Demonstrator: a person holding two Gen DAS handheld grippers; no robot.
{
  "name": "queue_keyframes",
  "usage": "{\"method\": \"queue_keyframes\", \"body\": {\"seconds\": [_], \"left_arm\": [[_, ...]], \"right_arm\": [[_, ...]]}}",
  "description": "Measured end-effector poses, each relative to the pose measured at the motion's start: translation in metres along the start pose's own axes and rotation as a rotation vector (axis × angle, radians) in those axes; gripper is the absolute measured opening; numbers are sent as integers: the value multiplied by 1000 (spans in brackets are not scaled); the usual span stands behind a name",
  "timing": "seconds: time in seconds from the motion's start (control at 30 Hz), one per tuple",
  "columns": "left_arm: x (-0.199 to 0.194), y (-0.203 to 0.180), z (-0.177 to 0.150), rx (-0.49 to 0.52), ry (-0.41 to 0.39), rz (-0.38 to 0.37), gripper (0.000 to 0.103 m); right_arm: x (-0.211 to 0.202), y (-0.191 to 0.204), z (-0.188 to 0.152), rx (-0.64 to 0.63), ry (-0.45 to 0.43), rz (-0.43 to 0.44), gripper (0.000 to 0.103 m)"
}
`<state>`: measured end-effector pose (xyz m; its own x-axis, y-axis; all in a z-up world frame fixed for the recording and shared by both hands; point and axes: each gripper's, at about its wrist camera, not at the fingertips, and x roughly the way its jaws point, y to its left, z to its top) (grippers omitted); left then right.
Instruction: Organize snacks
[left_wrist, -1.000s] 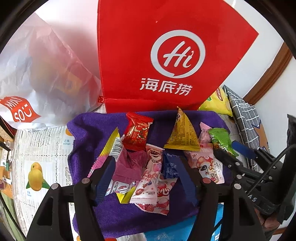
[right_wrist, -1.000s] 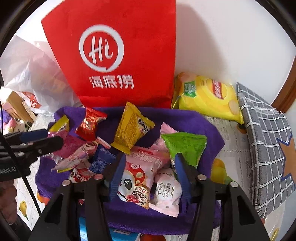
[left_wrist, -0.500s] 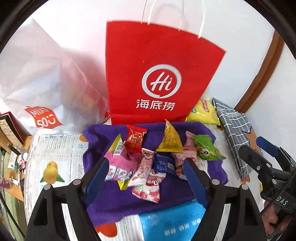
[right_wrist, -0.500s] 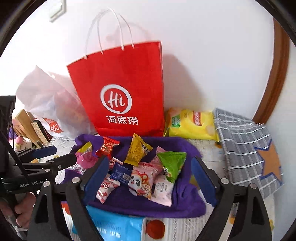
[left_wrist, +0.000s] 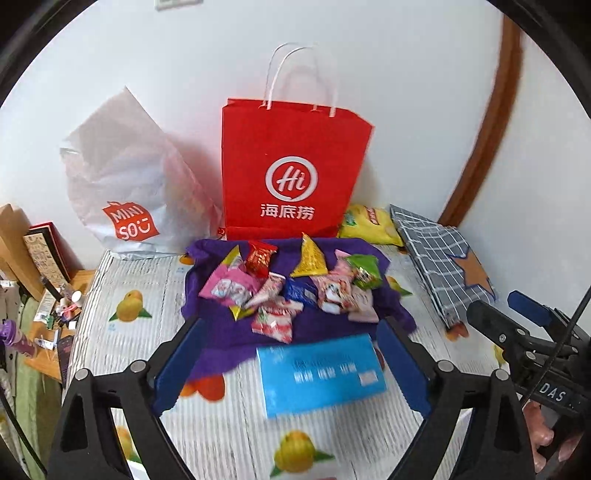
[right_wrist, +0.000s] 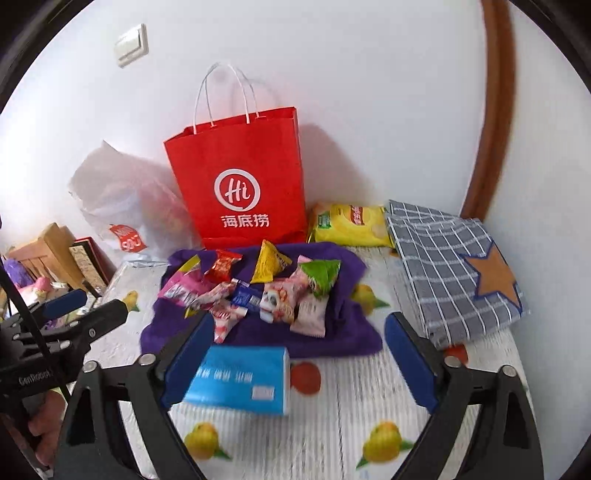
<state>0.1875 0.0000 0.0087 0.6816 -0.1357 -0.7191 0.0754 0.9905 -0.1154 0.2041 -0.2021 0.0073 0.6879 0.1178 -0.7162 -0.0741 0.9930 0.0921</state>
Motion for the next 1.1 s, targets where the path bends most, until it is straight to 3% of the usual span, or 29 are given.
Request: {"method": "queue_keyframes", "body": {"seconds": [0.33, 0.57, 1.1], "left_arm": [[-67, -20, -57, 25, -74, 60, 98], [-95, -28, -93, 22, -88, 60, 98], [-129, -35, -121, 16, -143, 54, 98]], "right_arm": [[-74, -11, -58, 0, -72, -53, 103], [-108, -19, -96, -5, -100, -50, 103], [-152, -24, -126, -15, -170, -68, 103]]}}
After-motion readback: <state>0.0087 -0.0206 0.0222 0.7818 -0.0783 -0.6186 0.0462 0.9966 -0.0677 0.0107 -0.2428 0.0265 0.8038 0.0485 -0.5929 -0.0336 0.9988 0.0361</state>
